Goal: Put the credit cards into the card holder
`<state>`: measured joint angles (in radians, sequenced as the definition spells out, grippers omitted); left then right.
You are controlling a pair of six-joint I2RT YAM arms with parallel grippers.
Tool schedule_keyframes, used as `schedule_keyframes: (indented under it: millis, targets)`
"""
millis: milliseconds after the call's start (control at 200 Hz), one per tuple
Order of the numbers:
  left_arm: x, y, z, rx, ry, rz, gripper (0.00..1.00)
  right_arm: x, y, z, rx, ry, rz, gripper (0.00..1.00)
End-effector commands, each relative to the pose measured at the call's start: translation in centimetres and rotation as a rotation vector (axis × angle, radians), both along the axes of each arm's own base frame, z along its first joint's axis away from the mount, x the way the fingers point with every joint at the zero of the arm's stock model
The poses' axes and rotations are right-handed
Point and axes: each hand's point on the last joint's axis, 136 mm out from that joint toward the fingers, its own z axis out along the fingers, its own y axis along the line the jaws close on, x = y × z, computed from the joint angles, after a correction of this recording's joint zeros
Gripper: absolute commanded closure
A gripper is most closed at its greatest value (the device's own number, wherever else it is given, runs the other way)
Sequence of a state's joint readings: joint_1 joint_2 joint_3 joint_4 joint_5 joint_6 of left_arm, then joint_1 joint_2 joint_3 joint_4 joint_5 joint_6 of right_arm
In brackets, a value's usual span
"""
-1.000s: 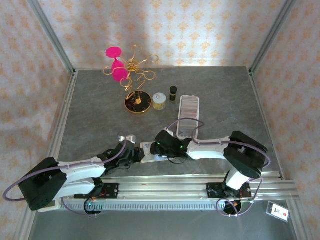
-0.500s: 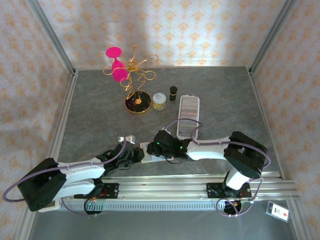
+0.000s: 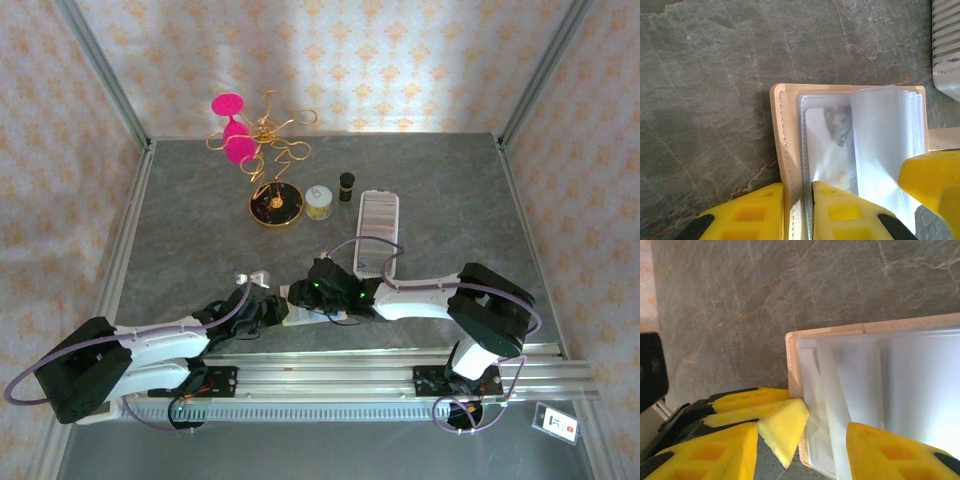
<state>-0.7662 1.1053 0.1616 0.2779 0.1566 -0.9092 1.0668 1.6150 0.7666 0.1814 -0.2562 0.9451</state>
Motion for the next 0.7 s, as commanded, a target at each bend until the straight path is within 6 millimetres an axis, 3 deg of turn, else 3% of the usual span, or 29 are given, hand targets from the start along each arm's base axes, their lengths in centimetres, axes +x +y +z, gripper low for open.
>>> schedule_keyframes:
  millis: [0,265,511,696]
  targets:
    - [-1.9,1.0,-2.0,0.045,0.075,-0.015,0.82,0.0,0.5,1.3,0.05,-0.021,-0.005,0.5]
    - [-1.8,1.3,-1.7,0.045,0.063,0.0,0.82,-0.4,1.2,1.6,0.123,-0.002,0.0,0.5]
    - [-1.4,1.9,-0.8,0.047,0.029,0.032,0.8,-0.1,2.9,3.4,0.213,-0.018,0.024,0.5]
    - [-0.9,2.9,0.0,0.077,0.001,0.08,0.75,0.4,2.9,4.1,0.188,-0.052,0.027,0.5]
